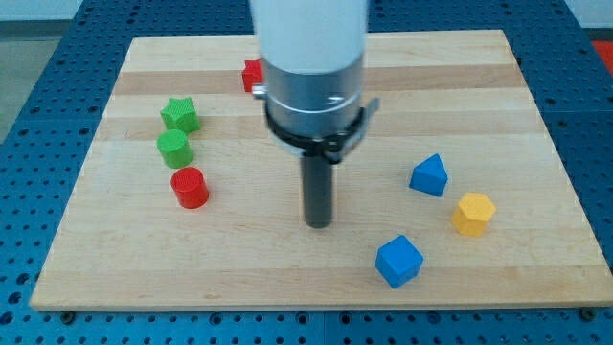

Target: Push the yellow heart into the green star

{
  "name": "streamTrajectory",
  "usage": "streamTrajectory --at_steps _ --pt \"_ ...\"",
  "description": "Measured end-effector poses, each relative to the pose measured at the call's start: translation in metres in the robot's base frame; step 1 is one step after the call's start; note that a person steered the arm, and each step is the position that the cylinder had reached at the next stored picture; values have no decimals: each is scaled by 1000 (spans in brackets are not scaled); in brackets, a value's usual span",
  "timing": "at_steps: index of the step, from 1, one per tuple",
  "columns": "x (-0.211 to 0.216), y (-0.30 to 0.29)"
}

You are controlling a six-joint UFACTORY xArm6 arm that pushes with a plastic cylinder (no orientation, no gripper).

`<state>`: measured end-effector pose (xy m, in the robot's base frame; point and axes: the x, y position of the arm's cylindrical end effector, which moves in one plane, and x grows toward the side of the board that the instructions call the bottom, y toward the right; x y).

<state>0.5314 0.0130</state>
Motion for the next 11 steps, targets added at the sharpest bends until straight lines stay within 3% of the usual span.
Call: streamTrajectory --at_steps 1,2,3,5,6,9,11 --pt "-27 14" --pt "-73 -50" --pt "-58 3" --pt "-21 -61" --pt "-26 -76" --pt "-159 -108" --pt "-63 -109"
